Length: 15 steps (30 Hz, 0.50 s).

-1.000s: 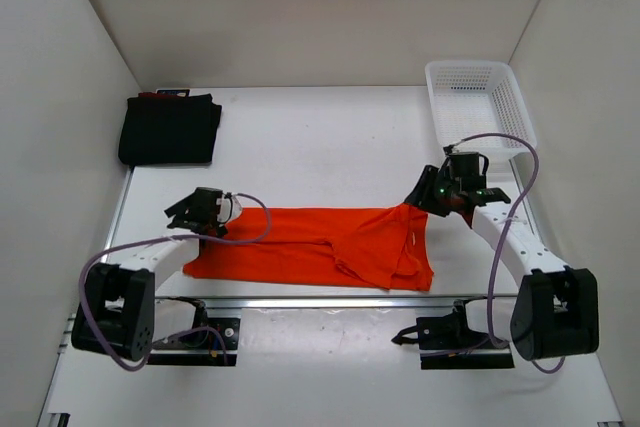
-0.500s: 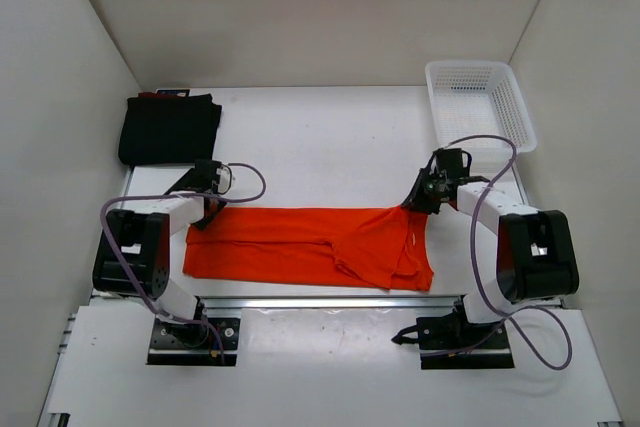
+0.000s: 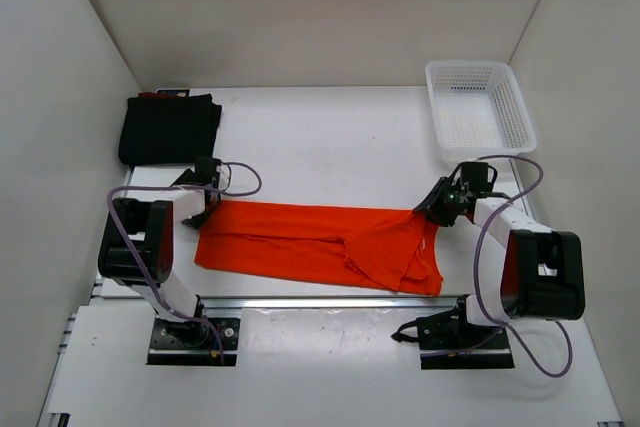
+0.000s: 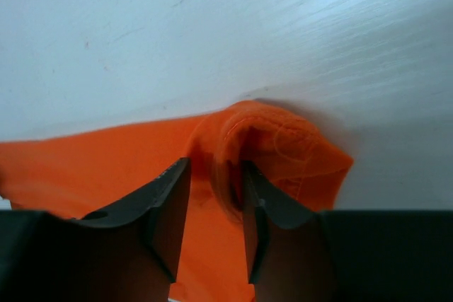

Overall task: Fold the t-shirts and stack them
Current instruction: Fold the other side of the tshirt into a rectangle

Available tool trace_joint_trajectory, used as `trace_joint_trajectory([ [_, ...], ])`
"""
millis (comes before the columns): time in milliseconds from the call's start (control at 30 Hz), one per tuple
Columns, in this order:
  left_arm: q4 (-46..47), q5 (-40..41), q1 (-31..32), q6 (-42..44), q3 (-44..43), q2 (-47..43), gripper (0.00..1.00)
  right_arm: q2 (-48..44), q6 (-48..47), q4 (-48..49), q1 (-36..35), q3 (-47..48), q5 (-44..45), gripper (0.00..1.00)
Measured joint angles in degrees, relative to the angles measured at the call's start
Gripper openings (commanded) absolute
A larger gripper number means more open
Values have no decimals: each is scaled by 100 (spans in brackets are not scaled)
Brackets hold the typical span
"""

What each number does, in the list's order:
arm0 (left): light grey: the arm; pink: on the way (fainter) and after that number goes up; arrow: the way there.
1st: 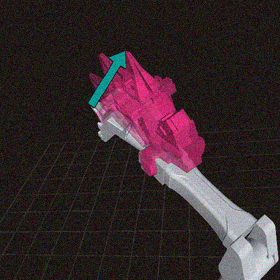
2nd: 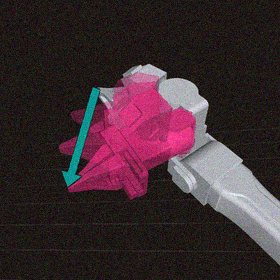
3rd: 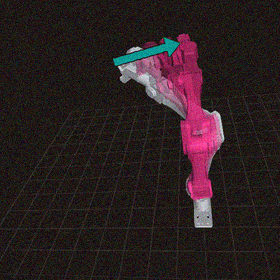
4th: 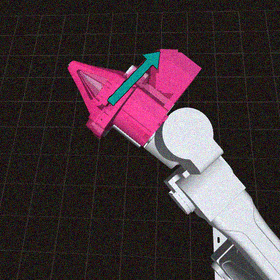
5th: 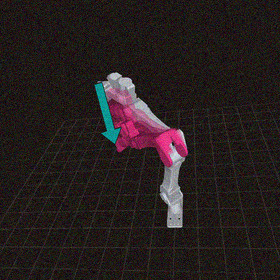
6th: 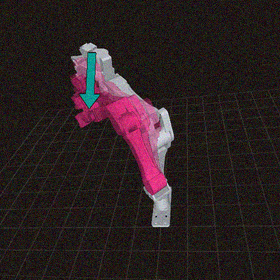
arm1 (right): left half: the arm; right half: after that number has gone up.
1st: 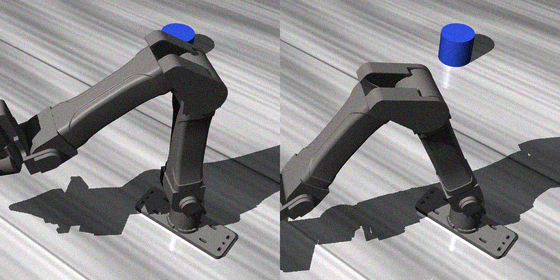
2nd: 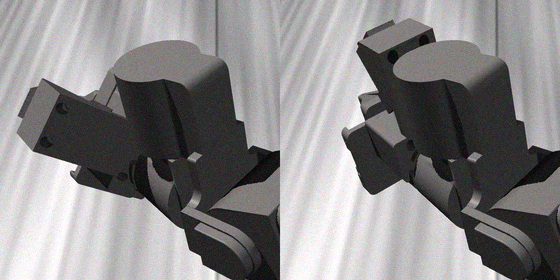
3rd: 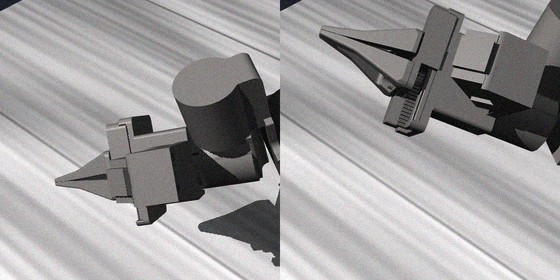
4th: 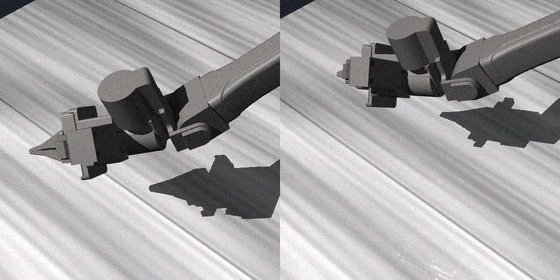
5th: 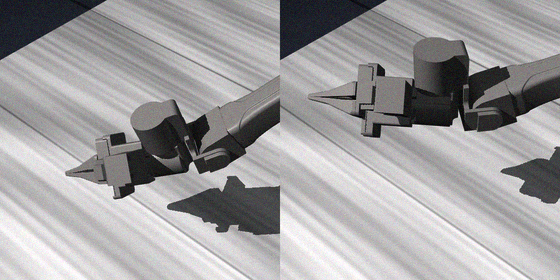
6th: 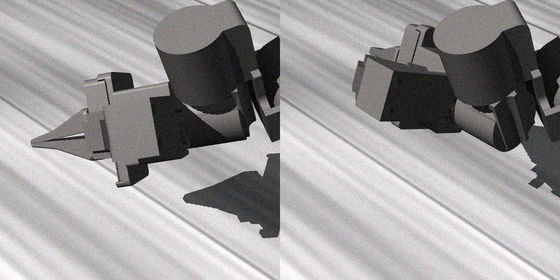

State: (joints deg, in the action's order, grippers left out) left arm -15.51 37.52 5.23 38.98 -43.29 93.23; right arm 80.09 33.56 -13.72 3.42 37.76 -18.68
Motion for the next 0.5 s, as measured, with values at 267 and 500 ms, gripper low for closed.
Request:
trace_joint_trajectory([
  [267,-763,-739,4,-308,-680,-280,88,-697,-343,-1075,-321,474,439,51],
  [500,-1047,-1683,140,-682,-1644,-90,90,-1019,-688,-1530,-372,511,1084,55],
])
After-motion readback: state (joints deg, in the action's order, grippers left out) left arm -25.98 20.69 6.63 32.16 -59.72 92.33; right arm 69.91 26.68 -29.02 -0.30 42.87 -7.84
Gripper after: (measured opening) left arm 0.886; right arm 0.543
